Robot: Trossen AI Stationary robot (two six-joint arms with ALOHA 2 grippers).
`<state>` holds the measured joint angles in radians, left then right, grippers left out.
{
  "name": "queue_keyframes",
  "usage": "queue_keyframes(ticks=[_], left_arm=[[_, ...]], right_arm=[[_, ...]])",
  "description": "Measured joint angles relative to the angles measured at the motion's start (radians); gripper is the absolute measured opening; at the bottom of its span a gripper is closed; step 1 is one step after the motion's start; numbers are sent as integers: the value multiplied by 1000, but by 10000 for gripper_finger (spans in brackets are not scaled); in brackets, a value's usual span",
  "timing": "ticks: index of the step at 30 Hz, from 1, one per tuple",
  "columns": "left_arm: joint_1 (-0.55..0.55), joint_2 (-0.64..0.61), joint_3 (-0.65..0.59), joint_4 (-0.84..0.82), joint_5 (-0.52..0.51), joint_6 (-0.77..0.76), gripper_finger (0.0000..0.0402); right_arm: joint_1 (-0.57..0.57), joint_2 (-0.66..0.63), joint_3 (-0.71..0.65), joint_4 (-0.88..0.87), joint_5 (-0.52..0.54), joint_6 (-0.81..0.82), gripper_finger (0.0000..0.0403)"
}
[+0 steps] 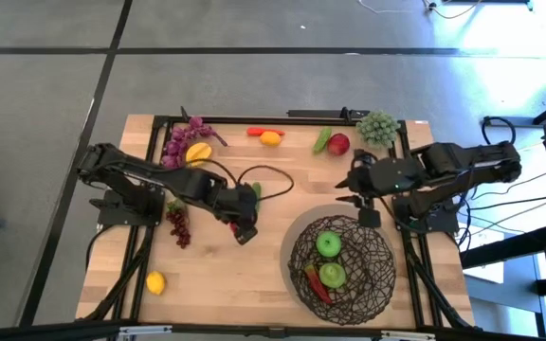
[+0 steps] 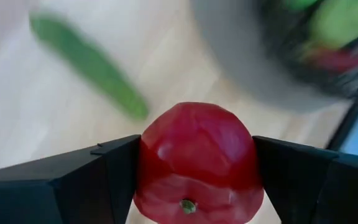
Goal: Build produce basket
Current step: Put the red tomato into the wire basket
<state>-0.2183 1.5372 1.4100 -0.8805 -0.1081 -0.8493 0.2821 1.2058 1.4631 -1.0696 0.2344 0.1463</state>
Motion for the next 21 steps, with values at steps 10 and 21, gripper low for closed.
queue_keyframes(ticks=[10,21], left_arm=[[3,45,219,67,-99,118,251],[6,88,294,134,-67,307,251]], right_arm=[[64,-14,0,-50,8,113,136],[62,0,0,63,1,192,136]])
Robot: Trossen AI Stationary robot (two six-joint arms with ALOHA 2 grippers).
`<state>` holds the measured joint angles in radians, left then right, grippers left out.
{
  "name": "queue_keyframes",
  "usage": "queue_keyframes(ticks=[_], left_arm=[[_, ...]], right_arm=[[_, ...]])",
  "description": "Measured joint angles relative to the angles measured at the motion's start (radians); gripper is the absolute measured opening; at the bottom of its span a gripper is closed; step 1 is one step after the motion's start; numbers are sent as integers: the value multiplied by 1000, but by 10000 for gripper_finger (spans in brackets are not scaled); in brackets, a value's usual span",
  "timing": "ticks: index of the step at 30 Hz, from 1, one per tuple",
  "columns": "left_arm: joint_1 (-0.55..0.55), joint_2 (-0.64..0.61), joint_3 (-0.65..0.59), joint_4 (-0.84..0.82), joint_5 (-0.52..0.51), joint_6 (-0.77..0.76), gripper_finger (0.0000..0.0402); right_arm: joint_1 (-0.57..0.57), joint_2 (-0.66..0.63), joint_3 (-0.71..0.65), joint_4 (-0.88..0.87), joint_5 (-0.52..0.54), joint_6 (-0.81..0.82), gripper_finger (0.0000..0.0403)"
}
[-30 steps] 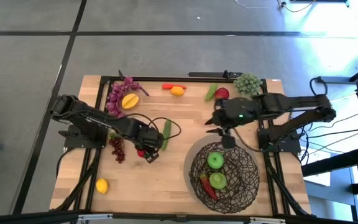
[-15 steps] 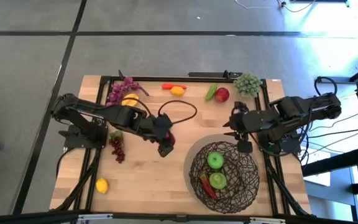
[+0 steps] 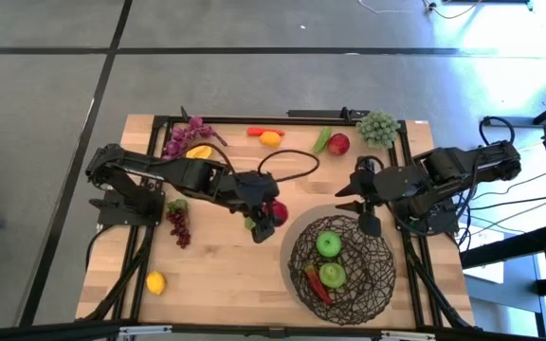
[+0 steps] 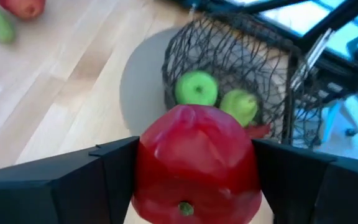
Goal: Build produce basket
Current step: Put the red tomato into the wire basket
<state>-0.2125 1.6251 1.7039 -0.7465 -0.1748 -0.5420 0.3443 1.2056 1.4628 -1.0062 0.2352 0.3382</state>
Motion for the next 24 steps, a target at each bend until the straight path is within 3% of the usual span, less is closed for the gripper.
queue_keyframes(ticks=[24], left_arm=[[25,-1,1,21,35,-16,251]], right_arm=[[-29,135,0,26,-21,-215,136]])
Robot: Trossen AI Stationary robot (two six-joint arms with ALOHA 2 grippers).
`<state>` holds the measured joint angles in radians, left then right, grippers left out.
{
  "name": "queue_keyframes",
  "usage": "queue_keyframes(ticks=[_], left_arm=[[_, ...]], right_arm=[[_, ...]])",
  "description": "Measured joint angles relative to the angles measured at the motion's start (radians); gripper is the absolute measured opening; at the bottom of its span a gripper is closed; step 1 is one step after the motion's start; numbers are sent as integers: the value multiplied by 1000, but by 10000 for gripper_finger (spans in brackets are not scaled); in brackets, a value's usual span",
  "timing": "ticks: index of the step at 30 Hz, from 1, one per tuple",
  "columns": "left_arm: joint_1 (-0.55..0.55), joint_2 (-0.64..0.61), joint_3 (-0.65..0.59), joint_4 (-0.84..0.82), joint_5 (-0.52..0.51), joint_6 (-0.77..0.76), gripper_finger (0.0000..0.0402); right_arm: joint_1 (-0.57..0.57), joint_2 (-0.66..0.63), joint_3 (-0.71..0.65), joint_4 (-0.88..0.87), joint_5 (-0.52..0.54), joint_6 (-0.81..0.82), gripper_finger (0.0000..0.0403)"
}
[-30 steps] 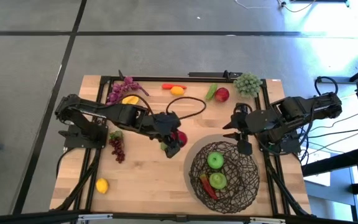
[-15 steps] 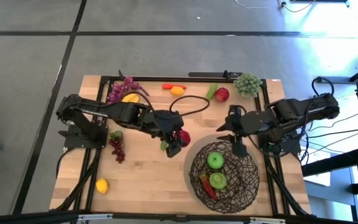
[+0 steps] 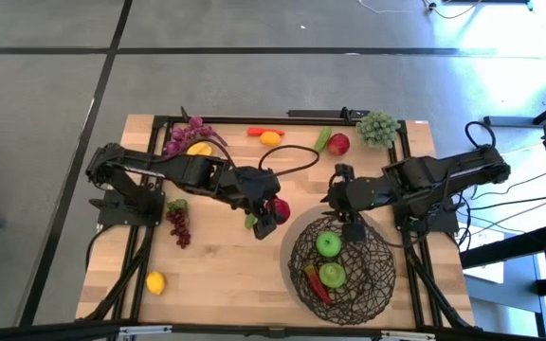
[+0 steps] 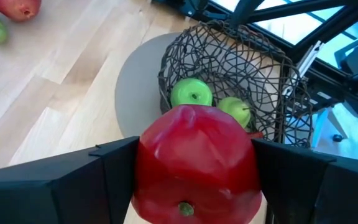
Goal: Build produce basket
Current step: Put the red tomato into the wire basket
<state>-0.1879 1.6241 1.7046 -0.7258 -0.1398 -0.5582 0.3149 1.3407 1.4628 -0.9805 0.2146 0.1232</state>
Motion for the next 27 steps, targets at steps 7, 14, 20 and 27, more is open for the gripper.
queue_keyframes(ticks=[7,14,20,27], left_arm=[[0,0,0,0,0,-8,251],[1,0,0,-3,0,-14,251],[1,0,-1,-3,1,-16,251],[0,0,-1,-3,27,-17,251]], right_arm=[[0,2,0,22,-50,1,136],[0,1,0,28,-51,-21,136],[0,1,0,28,-51,-23,136],[0,1,0,37,-51,-24,136]])
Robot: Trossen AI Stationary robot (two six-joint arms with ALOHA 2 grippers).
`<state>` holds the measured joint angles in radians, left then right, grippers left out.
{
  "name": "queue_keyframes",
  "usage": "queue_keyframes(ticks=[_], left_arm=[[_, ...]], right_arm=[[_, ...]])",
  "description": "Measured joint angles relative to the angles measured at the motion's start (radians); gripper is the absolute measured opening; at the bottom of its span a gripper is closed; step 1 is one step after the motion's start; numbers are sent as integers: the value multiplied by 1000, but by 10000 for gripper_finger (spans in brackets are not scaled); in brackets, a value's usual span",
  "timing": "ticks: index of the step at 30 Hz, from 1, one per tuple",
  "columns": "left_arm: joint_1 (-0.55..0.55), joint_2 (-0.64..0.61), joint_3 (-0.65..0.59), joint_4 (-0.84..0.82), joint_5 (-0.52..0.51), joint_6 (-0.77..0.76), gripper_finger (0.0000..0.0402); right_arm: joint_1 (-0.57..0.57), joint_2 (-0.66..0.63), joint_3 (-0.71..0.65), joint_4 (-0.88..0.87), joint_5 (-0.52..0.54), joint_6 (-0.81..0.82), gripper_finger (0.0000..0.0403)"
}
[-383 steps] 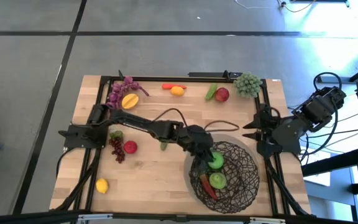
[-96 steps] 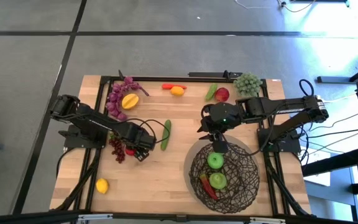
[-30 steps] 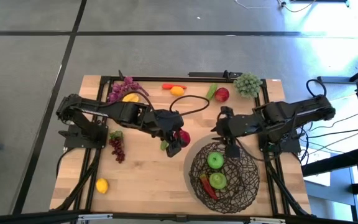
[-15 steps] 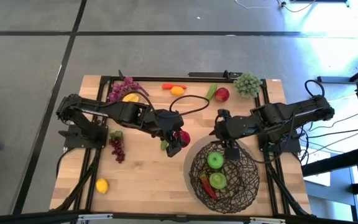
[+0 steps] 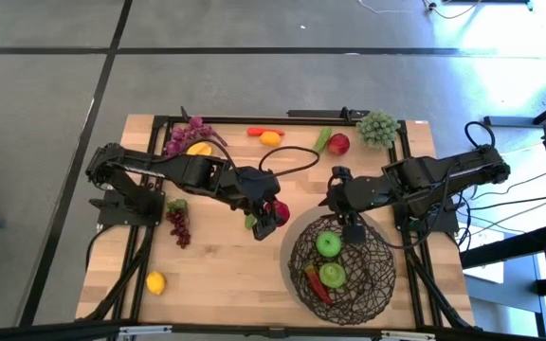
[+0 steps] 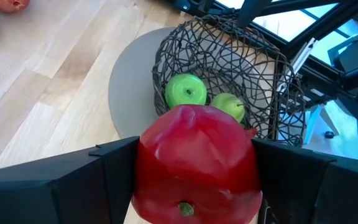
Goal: Build produce basket
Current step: Put the red tomato into the wire basket
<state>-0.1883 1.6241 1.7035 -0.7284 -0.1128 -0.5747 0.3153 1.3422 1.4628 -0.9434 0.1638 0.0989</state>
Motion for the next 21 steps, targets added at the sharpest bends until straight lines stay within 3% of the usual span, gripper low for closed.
queue_keyframes(ticks=[21], left_arm=[[-5,0,0,0,-1,-17,251]], right_arm=[[0,0,0,-13,0,-5,136]])
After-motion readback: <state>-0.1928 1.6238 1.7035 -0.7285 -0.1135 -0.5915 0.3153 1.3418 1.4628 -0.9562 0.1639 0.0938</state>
